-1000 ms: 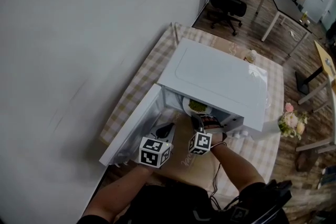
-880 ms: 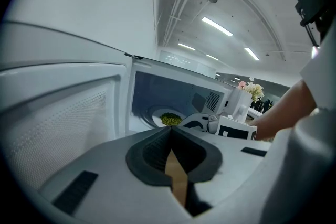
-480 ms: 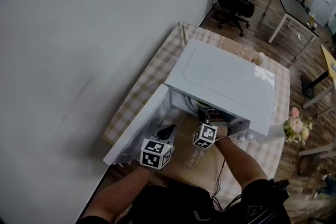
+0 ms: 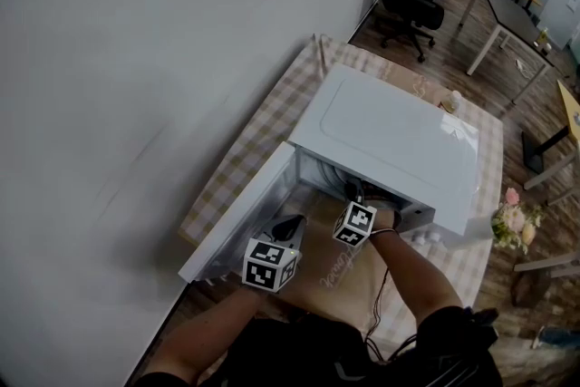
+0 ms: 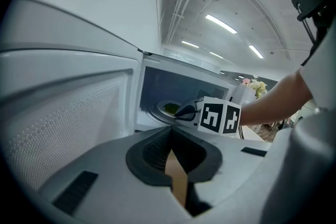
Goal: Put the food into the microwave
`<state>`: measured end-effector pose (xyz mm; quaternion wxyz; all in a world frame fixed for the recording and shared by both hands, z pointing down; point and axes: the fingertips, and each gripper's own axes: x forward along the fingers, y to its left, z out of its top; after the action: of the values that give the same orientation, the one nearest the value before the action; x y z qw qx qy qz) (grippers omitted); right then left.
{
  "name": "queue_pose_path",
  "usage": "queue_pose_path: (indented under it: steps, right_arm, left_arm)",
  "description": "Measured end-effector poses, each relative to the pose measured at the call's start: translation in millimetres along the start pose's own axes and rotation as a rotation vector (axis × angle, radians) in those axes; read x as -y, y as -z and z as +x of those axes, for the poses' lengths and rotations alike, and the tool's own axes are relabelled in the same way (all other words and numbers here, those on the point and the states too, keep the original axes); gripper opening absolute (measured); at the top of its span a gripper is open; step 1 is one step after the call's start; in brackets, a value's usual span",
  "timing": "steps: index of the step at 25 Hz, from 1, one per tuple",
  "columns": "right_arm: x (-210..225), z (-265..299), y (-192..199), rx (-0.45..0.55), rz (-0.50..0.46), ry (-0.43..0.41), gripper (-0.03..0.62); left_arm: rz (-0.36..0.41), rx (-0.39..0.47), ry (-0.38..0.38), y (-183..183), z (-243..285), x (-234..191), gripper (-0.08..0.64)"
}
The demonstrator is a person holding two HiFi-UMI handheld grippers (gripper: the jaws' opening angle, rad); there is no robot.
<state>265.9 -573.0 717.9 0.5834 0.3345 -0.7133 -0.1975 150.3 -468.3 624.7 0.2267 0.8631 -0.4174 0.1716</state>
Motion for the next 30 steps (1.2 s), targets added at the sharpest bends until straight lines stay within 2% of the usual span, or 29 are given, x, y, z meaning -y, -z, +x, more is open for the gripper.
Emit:
queue_pose_path:
  steps: [8, 14, 21, 27, 30]
  right_arm:
    - [-4.2, -5.3, -1.9, 0.013, 0.087, -0.067, 0.049]
    - [1.3, -17.0, -2.1, 0.029, 0.112, 0.003, 0.057]
    - [-6.4, -44.8, -12.3, 0.054, 0.201, 0.022, 0.055]
    - [-2.8, -77.1, -27.7, 0.078, 0.33, 0.059, 0.038]
    - [1.8, -100.4, -35.8, 0.095, 0.426, 0.079, 0.032]
  left_arm:
    - [0.001, -0.001, 0.0, 4.1, -5.7, -0.4, 0.009]
    - [0.02, 0.019, 0.006, -0.7, -11.9, 1.7, 0.009]
    - [0.041, 0.024, 0.039, -3.8, -19.0, 11.3, 0.009]
    - [0.103, 0.041, 0.087, -9.4, -37.1, 25.7, 0.009]
    - [0.113, 0.045, 0.111, -11.9, -52.9, 30.7, 0.009]
